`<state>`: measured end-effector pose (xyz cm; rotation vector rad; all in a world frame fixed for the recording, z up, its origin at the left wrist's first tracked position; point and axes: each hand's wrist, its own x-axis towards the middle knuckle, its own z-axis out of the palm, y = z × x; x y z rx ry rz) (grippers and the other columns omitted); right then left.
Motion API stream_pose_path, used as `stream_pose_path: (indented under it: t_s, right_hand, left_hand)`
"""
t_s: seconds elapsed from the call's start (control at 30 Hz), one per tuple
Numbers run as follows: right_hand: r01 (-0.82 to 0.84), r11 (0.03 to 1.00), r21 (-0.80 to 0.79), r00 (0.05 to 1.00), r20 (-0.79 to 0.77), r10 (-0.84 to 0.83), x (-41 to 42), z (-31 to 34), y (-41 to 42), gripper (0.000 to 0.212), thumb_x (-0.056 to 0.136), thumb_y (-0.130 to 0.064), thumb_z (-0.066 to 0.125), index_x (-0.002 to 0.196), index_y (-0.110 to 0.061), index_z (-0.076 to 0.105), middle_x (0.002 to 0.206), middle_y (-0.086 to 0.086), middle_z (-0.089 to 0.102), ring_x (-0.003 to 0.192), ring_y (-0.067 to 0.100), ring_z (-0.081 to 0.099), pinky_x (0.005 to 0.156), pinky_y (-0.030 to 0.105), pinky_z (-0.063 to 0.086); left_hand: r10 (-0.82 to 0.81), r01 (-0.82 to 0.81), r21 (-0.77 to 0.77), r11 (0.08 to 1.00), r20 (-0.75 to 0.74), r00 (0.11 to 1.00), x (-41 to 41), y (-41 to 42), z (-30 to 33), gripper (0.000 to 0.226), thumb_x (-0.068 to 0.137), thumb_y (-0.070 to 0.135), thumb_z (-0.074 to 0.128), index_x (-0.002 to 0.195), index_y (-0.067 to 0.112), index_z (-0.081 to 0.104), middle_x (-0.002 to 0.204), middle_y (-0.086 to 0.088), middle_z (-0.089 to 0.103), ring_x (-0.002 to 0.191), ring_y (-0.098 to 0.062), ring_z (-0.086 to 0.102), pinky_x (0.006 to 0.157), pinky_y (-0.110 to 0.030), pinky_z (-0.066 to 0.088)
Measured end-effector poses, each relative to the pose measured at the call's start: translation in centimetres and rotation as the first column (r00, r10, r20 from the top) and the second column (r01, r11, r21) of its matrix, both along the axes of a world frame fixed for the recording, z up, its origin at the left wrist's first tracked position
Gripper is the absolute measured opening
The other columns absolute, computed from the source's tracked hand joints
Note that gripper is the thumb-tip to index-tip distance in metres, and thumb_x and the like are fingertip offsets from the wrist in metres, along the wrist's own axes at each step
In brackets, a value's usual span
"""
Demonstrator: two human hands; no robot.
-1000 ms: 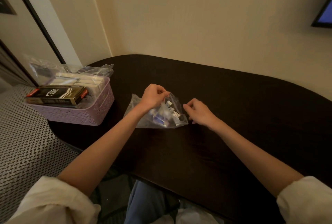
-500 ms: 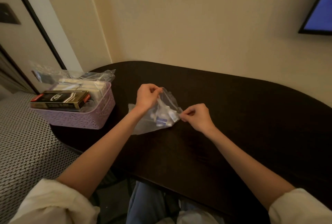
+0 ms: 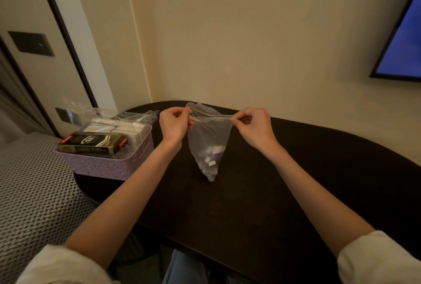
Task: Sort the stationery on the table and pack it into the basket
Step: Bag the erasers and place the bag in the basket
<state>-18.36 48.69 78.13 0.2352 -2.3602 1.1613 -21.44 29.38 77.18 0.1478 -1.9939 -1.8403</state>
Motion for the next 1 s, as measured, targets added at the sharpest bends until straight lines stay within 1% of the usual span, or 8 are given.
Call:
stream_pose_path:
  t_s: [0.13,0.3,0.53,0.63,0.73,0.83,0.93,1.0]
  right_hand:
    - [-0.029,0.994,-0.109,0.998,-0.055,0.023,-0.2,-0.3,-0.3,0.007,0.090,-0.009,0.063,0.090,-0.013,0.069,0.087,-0.002,0.067,0.082,0.006,0.063,0.075,0.015,0.051]
    - [-0.125,0.837,-0.532,0.973,0.098,0.208,-0.4,-0.8,-0.3,0.011,0.097,-0.004,0.050,0.098,-0.003,0.061,0.092,0.009,0.070,0.090,0.016,0.070,0.078,0.026,0.058]
    - [-0.111,0.689,-0.716,0.903,0.217,0.371,-0.6,-2.2,0.4,0.021,0.100,-0.007,0.044,0.111,0.004,0.058,0.108,0.024,0.067,0.098,0.029,0.070,0.089,0.044,0.055]
    - [-0.102,0.687,-0.719,0.896,0.235,0.378,-0.9,-1.9,0.5,0.018,0.099,-0.005,0.043,0.106,0.000,0.059,0.108,0.022,0.067,0.098,0.028,0.070,0.090,0.044,0.055]
    - [-0.122,0.693,-0.710,0.883,0.241,0.402,-1.2,-1.5,0.5,0.018,0.100,-0.005,0.042,0.100,-0.002,0.060,0.107,0.023,0.068,0.098,0.028,0.070,0.088,0.042,0.056]
    - [-0.129,0.688,-0.714,0.884,0.231,0.407,-1.5,-1.5,0.7,0.018,0.100,-0.005,0.043,0.096,-0.004,0.061,0.106,0.024,0.067,0.098,0.029,0.069,0.088,0.041,0.056]
    - [-0.129,0.645,-0.753,0.889,0.201,0.412,-1.9,-2.2,1.2,0.015,0.097,-0.005,0.049,0.110,-0.002,0.057,0.109,0.023,0.067,0.102,0.029,0.068,0.094,0.043,0.053]
    - [-0.112,0.613,-0.782,0.891,0.195,0.411,-2.1,-3.3,1.6,0.032,0.092,-0.001,0.053,0.124,-0.004,0.049,0.117,0.020,0.064,0.109,0.027,0.064,0.099,0.040,0.049]
  left_hand:
    - [0.006,-0.006,0.051,0.999,0.000,1.000,1.0,-0.1,0.3,0.015,0.093,0.011,0.061,0.079,0.010,0.067,0.066,-0.006,0.067,0.053,-0.008,0.064,0.058,-0.025,0.057]
    - [-0.048,0.047,0.019,0.999,0.078,0.996,2.0,0.0,-0.2,0.014,0.093,0.008,0.059,0.082,0.004,0.067,0.070,-0.009,0.068,0.054,-0.013,0.066,0.054,-0.023,0.056]
    - [-0.266,0.264,0.073,0.962,0.013,0.964,1.7,-1.6,-3.0,0.014,0.090,0.024,0.064,0.096,0.013,0.067,0.084,0.001,0.061,0.076,-0.009,0.056,0.068,-0.022,0.047]
    - [-0.485,0.511,-0.124,0.851,0.189,0.854,0.1,-2.8,-4.5,0.059,0.086,0.026,0.068,0.139,0.020,0.042,0.125,0.006,0.050,0.110,-0.009,0.051,0.088,-0.025,0.044]
    - [-0.566,0.703,-0.228,0.673,0.453,0.689,-0.9,-2.2,-5.4,0.092,0.070,0.019,0.082,0.146,0.019,0.030,0.134,0.010,0.041,0.126,-0.011,0.039,0.105,-0.032,0.037]
    - [-0.620,0.789,-0.231,0.569,0.510,0.597,-1.7,-0.8,-5.6,0.070,0.066,0.014,0.085,0.128,0.018,0.054,0.124,0.006,0.060,0.118,-0.010,0.054,0.104,-0.033,0.043]
    - [-0.648,0.763,-0.179,0.621,0.429,0.629,-2.0,0.1,-5.6,0.032,0.075,0.011,0.079,0.105,0.016,0.069,0.107,0.005,0.069,0.100,-0.002,0.064,0.091,-0.023,0.051]
    - [-0.639,0.720,-0.125,0.683,0.374,0.672,-2.0,0.3,-5.8,0.035,0.076,0.014,0.078,0.107,0.019,0.065,0.106,0.006,0.068,0.098,-0.003,0.064,0.082,-0.018,0.050]
